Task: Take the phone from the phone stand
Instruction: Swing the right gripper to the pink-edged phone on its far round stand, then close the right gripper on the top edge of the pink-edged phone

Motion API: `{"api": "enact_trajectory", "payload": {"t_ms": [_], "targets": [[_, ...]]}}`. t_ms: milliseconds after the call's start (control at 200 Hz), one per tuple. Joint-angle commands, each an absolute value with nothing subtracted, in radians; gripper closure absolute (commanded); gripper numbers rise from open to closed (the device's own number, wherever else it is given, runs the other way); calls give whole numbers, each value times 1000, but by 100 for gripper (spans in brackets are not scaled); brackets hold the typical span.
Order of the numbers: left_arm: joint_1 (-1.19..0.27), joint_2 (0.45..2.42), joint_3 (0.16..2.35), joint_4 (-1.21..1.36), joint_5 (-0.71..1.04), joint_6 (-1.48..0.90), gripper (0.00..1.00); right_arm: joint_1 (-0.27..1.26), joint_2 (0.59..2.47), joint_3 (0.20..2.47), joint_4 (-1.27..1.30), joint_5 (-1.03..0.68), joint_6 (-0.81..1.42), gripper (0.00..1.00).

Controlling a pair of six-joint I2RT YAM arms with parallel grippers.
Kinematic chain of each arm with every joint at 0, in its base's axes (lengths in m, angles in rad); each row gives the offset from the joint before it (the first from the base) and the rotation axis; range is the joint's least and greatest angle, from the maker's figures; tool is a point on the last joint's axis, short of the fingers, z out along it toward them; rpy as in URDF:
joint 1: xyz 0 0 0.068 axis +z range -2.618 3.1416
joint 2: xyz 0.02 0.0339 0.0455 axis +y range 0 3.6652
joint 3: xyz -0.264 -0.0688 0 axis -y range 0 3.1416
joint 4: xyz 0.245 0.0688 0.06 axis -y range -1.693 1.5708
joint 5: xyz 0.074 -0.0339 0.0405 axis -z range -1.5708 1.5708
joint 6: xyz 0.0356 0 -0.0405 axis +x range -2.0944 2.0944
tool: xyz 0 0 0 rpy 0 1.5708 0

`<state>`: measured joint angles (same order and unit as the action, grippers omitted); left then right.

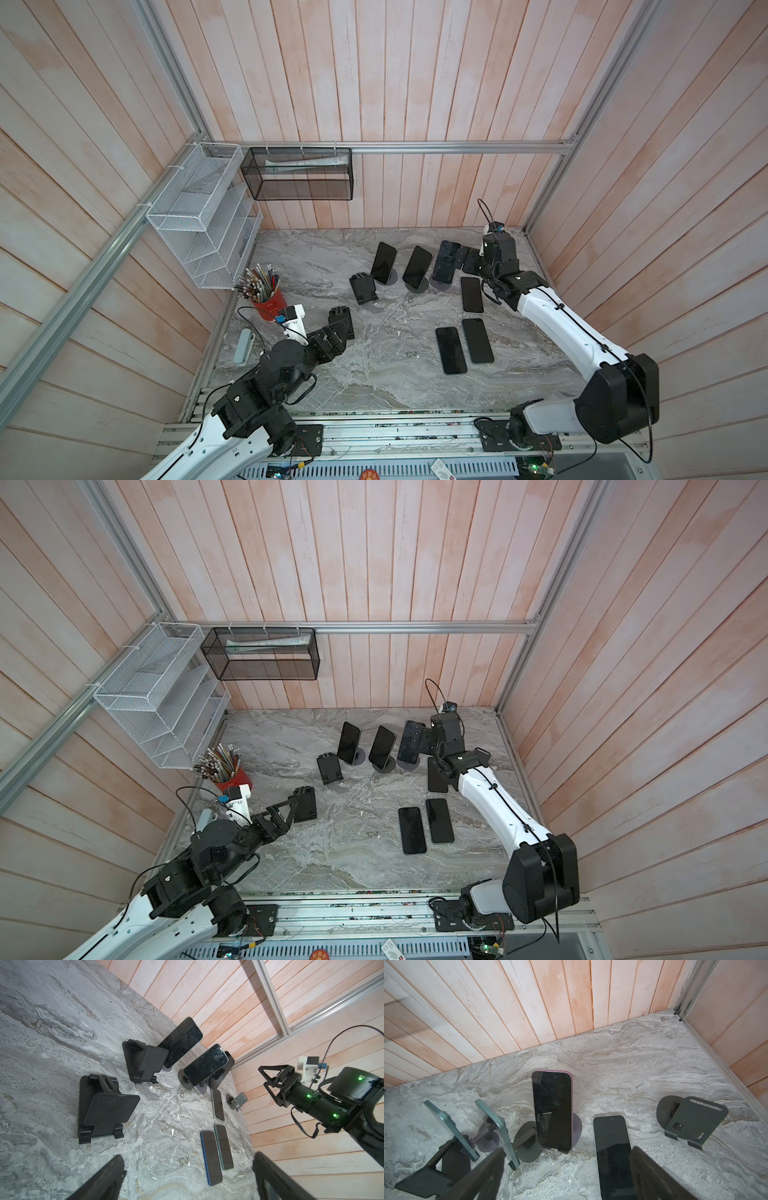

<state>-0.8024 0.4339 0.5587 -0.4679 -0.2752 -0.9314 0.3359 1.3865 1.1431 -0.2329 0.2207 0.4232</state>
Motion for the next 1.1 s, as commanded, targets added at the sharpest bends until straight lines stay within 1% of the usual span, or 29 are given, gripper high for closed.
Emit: {"api": "enact_trajectory", "payload": {"t_ms": [0, 170, 265, 375, 485, 635, 870, 1095], "targets": [[-804, 442, 576, -513, -232, -961, 2, 339, 1384, 1120, -207, 177, 445, 5], [-804, 418, 538, -508, -218, -993, 2, 340, 1419, 1154, -219, 161, 428, 5], [-804, 399, 493, -486, -197, -1030, 2, 340, 1489, 1213, -233, 143, 419, 2], [-803, 398, 494, -505, -190, -1046, 2, 340, 1574, 1287, -246, 135, 402, 2], [-804, 403, 497, -508, -191, -1072, 2, 341, 1624, 1342, -243, 156, 404, 2], [-804, 427, 459, -420, -159, -1098, 2, 339, 1727, 1472, -314, 221, 403, 2], [-804, 507, 502, -412, -144, -1076, 2, 338, 1830, 1602, -358, 252, 370, 2], [-804, 484, 512, -422, -165, -1071, 2, 339, 1928, 1725, -419, 235, 327, 2]]}}
